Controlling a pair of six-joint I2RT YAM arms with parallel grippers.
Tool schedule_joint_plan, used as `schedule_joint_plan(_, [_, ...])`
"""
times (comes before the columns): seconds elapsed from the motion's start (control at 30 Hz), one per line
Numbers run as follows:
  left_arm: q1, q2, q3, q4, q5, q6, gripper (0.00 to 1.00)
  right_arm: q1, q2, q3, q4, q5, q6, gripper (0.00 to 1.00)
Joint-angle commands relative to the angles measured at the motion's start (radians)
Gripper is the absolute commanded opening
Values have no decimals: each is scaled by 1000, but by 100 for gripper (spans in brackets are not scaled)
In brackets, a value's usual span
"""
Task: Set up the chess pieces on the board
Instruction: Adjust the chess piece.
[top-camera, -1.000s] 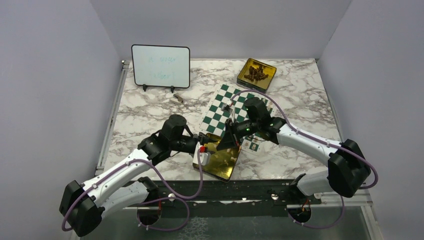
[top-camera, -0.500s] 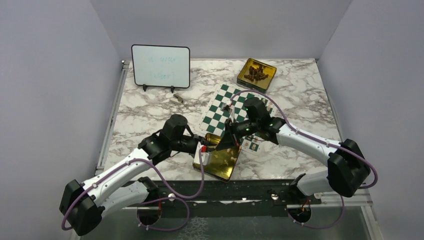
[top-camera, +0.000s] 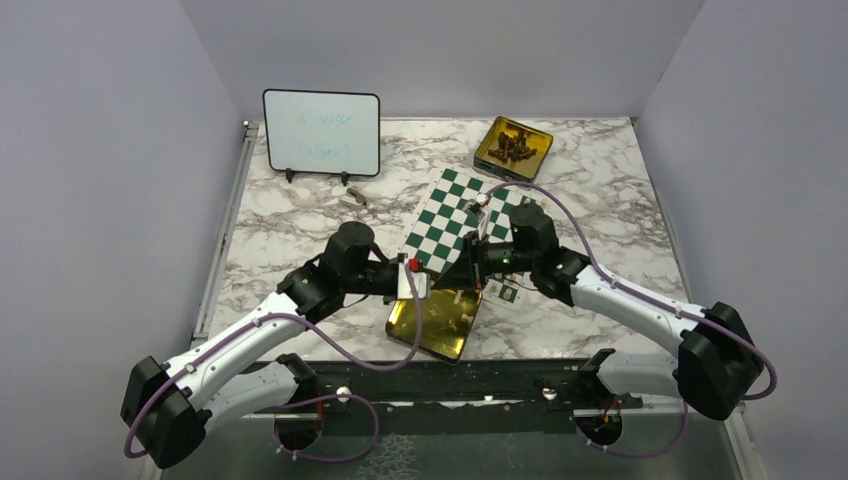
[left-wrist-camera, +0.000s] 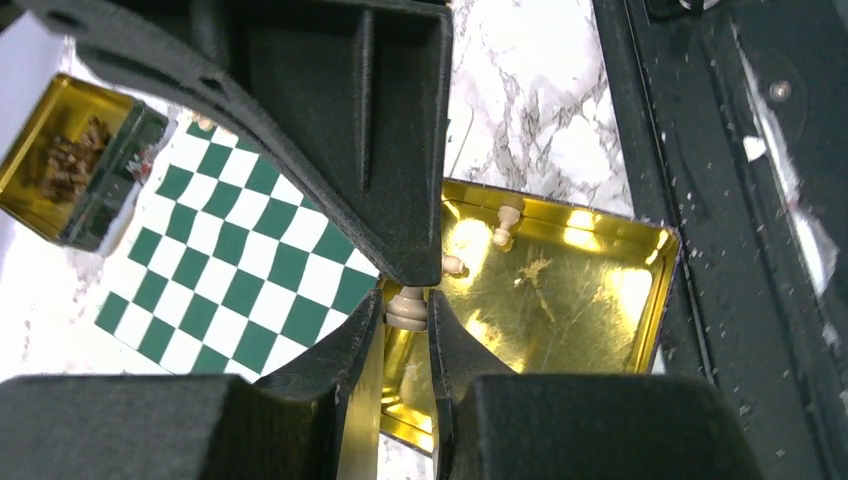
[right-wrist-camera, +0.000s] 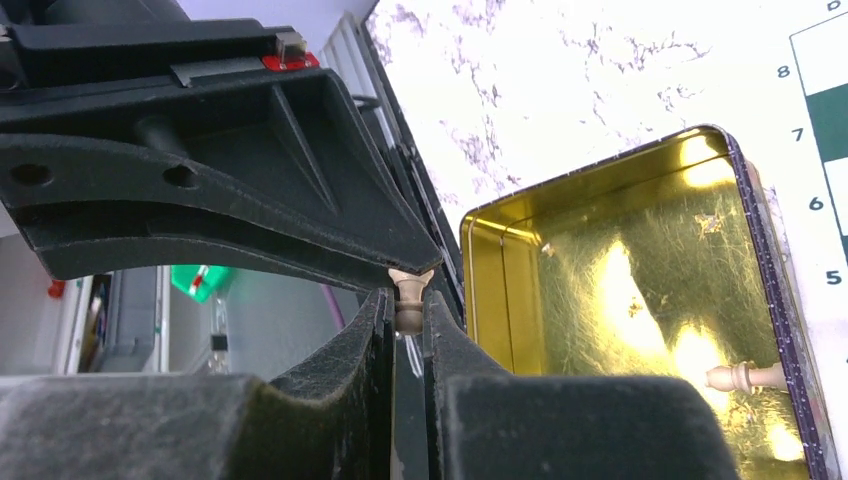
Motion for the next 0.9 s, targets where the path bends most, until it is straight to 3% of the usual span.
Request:
schedule_joint_plan(0.0, [-5,-1,-1,157,-56,-300,6,6,-53,-36,199,74,154,16])
schedule_joint_plan(0.17, [-5,-16,-35,304,-192,-555,6,6,-100,-39,175,157,166,18])
schedule_joint_plan(0.3, [-5,-15,-41,356,-233,-655,6,5,-118,-33,158,177,168,23])
schedule_joint_plan(0.53, [-5,8,-39,392,-241,-701,6,6,-112,-23,151,167,155,23])
schedule_joint_plan(0.73, [-5,9,-47,386,-219,-696,6,6,-131,-23,132,211,155,10])
schedule_joint_plan(0.8, [-5,7,-50,382,-216,-693,14,6,-135,-17,113,227,147,9])
schedule_joint_plan(0.87, [-5,6,-55,379,-217,-692,33,5,-137,-4,67,260,117,9])
